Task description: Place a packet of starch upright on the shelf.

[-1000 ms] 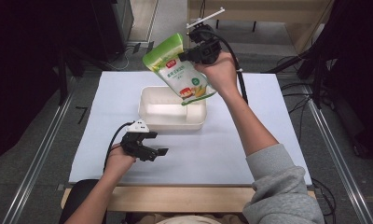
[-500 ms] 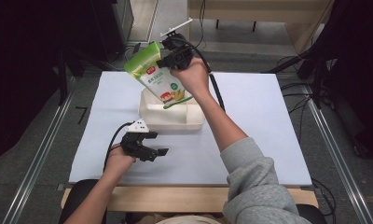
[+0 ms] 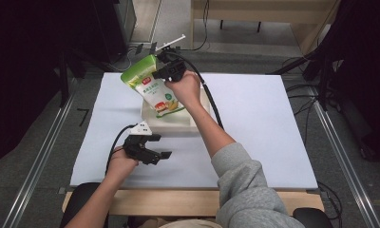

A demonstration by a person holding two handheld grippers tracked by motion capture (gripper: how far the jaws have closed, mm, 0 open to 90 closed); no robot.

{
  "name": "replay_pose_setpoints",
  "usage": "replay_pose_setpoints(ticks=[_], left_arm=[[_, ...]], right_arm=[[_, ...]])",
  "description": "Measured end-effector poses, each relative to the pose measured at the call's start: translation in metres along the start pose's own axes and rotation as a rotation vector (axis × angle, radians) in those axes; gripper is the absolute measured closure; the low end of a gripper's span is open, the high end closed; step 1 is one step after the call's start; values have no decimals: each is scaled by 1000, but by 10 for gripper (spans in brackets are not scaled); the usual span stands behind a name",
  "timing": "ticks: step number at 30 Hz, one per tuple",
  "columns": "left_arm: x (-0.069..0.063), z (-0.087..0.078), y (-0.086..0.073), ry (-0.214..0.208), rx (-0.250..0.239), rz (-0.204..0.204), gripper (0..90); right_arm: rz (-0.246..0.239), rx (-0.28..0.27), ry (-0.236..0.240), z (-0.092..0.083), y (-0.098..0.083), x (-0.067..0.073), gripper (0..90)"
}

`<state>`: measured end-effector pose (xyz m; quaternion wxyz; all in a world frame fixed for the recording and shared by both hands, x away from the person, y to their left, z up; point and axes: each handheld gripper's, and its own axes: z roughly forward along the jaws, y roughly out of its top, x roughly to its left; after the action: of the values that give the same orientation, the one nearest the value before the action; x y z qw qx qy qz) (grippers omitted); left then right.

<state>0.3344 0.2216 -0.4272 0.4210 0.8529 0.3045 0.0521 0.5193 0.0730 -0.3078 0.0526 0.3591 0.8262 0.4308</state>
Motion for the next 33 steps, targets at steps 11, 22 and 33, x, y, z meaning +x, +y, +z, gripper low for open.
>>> replay_pose_setpoints(ticks=[11, 22, 33], left_arm=[[-1, 1, 0, 4, 14, 2, 174], [0, 1, 0, 3, 13, 3, 174], [0, 2, 0, 5, 9, 0, 174]], right_arm=[[47, 3, 12, -3, -28, -30, 900], [58, -18, 5, -11, -40, -43, 900], [89, -8, -4, -18, -53, -63, 899]])
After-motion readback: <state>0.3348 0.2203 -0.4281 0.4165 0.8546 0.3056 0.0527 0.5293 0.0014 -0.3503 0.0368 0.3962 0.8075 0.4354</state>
